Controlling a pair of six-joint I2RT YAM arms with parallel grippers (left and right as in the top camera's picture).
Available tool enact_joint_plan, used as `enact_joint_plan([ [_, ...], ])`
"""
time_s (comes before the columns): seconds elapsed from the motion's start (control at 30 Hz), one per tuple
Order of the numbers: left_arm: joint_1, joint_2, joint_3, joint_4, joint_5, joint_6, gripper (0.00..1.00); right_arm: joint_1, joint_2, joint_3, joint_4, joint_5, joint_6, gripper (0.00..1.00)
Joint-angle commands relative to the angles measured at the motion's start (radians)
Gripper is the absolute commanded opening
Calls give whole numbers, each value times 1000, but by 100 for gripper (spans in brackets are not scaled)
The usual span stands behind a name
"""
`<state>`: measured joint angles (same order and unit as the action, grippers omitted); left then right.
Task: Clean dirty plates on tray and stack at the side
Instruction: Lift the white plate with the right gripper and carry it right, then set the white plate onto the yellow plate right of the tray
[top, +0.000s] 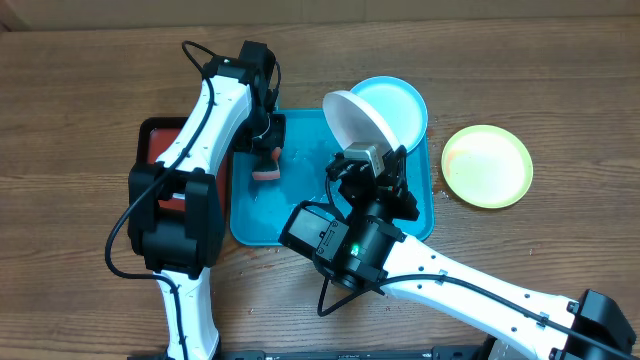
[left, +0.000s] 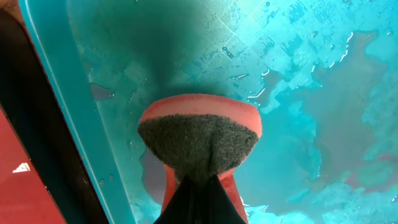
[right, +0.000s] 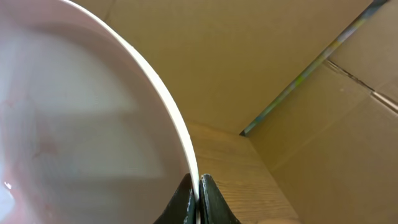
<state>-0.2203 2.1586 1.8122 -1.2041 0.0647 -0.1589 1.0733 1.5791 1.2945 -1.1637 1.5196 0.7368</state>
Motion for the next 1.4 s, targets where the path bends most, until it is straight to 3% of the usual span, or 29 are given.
enact_joint_plan([
  [0.0,4,5,-3,2,14,-13,4,-1,-20,23,3,34,23,4],
  [0.2,10,-72,-3,5,11,-14,4,-30,-61,23,-3,-164,107,4],
  [0.4,10,-224,-3,8,3,-14,4,-179,-160,23,6,-417,135,4],
  [0.57,10,-319,-3,8,3,-14,4,-407,-263,23,7,-649,111,4],
  [0.77,10,-338,-3,8,2,-14,4,-792,-315,23,69,-1004,-71,4],
  [0.97,10,-332,-3,8,3,-14,4,-1207,-247,14,163,-1398,-205,4],
  [1.1,10,-332,-3,9,3,-14,4,-1382,-149,14,159,-1535,-223,4],
  [1.37,10,-332,-3,15,3,-14,4,-1466,89,-16,154,-1603,-275,4],
])
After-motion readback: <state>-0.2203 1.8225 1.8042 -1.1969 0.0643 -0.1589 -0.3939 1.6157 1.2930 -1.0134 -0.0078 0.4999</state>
